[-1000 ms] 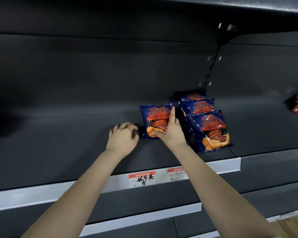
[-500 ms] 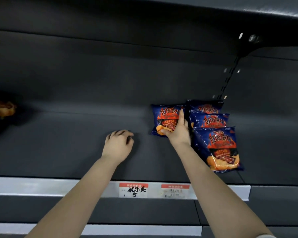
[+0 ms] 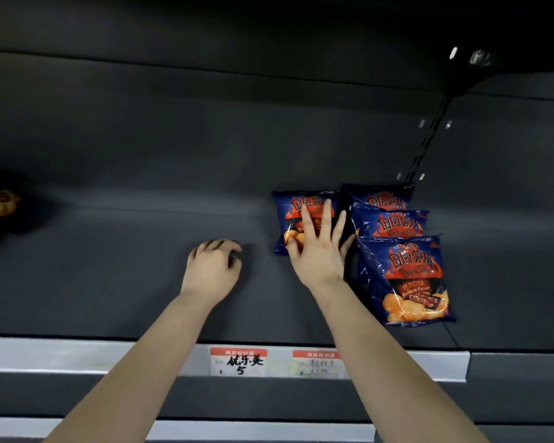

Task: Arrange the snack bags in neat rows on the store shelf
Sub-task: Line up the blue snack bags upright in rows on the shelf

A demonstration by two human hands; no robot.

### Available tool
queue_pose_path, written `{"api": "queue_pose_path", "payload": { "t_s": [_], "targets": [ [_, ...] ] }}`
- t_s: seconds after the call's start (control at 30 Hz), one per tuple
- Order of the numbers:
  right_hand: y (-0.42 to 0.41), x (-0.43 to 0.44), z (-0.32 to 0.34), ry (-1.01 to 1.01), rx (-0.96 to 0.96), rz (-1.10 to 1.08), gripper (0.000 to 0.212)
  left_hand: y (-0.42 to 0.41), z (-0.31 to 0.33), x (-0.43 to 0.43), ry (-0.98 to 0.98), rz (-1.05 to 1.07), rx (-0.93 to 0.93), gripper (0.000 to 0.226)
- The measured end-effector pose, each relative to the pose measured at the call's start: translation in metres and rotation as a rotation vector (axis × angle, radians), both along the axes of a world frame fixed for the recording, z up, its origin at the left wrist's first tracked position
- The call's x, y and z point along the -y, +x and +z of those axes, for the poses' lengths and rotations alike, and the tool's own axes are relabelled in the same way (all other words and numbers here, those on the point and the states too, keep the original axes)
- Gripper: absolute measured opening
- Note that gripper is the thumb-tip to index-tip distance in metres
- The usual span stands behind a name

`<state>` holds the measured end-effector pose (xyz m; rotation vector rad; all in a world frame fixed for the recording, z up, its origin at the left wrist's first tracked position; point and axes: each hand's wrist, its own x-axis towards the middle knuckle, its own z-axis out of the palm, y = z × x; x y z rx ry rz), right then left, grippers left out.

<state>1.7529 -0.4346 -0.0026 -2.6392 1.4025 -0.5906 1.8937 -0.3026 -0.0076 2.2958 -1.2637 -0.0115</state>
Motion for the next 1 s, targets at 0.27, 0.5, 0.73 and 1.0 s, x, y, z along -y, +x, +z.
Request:
{"api": "queue_pose_path", "payload": {
  "t_s": [0.27,0.5,0.73,1.0],
  "targets": [
    [0.007,-0.004,-0.003,-0.053,-0.068,0.1,0.06,0.004,-0.001,-0.003,-0.019,0.005,-0.026,0.03],
    [0.0,0.009,-0.006,-0.038,0.009,0.053,0.064,0.003,0.0,-0.004,-0.005,0.019,-0.023,0.03],
    [0.001,0.012,-0.007,0.052,-0.008,0.063,0.075,0.001,0.0,-0.003,0.02,0.016,-0.011,0.031],
    [0.002,0.013,-0.007,0.072,-0.052,0.052,0.079,0.0,0.001,-0.005,0.033,0.008,-0.019,0.033]
  ]
}}
